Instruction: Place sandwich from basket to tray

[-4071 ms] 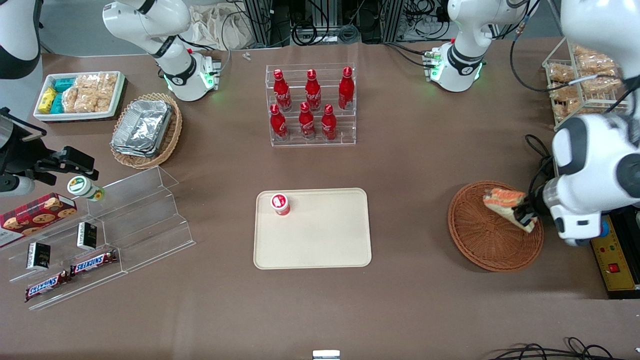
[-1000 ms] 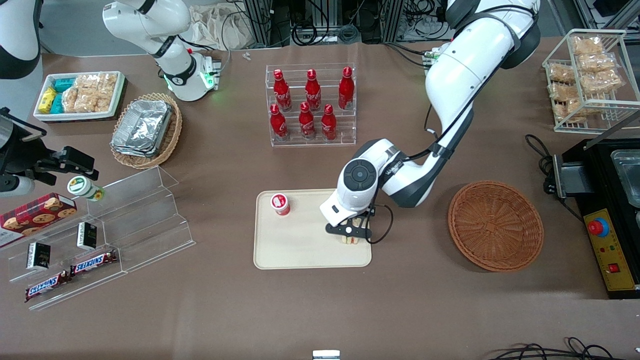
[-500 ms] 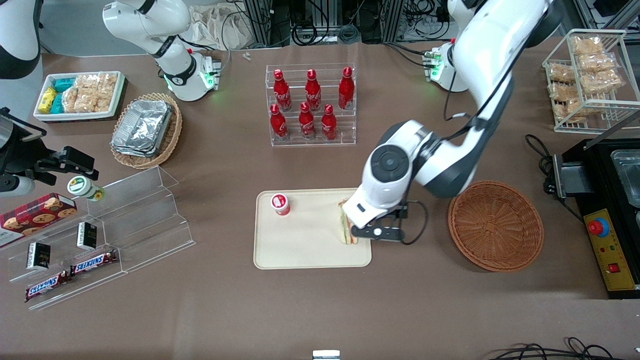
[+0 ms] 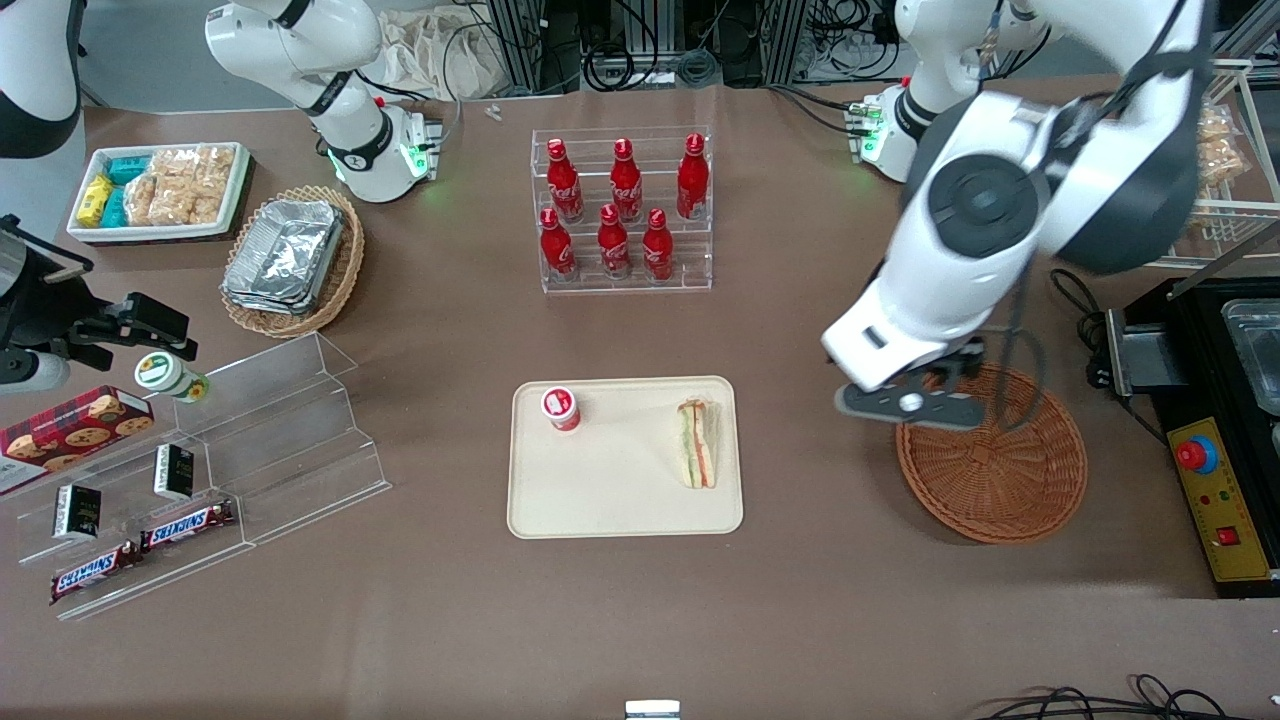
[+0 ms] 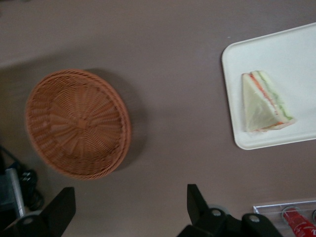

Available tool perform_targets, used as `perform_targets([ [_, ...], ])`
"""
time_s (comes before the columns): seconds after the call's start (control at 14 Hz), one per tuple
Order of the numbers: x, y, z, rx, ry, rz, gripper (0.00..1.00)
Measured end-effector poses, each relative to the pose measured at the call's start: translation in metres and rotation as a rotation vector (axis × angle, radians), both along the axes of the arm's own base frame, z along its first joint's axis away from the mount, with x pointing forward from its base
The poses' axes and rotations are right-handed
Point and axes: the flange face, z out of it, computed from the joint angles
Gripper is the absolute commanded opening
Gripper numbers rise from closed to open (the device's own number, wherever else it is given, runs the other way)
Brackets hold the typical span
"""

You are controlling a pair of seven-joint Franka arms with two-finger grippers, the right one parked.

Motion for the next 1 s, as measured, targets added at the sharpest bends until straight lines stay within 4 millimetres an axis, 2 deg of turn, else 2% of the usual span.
perform_targets([
  [0.14, -0.005, 0.031, 0.023, 0.016, 0.007, 0.055, 1.0],
  [0.5, -0.002, 0.117, 0.06, -0.012, -0.01, 0.206, 1.0],
  [1.0, 0.005, 0.18, 0.064, -0.023, -0.003, 0.275, 1.0],
])
